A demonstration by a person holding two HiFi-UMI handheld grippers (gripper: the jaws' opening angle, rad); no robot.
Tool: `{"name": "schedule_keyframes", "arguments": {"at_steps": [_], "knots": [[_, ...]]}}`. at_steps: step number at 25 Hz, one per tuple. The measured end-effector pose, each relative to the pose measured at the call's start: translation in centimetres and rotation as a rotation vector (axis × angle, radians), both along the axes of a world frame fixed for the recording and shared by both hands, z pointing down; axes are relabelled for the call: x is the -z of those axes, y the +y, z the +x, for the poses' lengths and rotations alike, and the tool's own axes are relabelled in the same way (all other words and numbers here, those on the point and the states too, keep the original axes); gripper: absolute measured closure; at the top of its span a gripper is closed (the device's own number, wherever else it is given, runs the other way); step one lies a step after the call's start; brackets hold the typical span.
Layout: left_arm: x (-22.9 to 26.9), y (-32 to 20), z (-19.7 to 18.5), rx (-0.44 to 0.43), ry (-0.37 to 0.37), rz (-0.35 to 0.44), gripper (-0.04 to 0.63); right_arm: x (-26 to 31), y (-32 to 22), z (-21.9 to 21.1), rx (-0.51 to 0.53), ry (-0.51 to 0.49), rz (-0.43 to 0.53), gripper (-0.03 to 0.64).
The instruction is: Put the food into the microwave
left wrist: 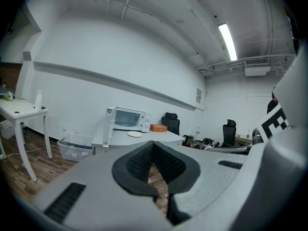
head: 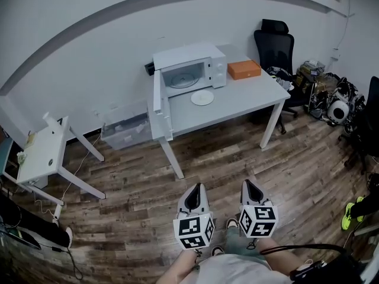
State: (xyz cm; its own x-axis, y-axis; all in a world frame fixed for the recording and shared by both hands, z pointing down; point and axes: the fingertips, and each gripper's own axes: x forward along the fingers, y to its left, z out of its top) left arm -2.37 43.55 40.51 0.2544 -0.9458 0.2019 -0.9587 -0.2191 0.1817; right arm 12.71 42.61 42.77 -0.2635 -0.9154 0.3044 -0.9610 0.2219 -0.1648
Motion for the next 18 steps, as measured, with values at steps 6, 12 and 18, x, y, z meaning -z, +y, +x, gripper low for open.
{"name": "schedule_keyframes", "arguments": {"at_steps": [6,12,18], "knots": [[-0.4,-1.3,-0.4,0.005,0.004,-0.001,0.594,-0.4,-1.5,-0.4,0.005,0.015,-0.001,0.600],[-1.4,-2.9,-0.7,0.011,-0.001,-0.024,0.594,-1.0,-3.2,-0.4,0.005,0.016,-0.008,0.600],[-1.7,-5.4,-0.4,0.014,0.000,-0.033,0.594,-1.4,-5.8,-0.3,0.012,0.009,-0.033,0.600]]}}
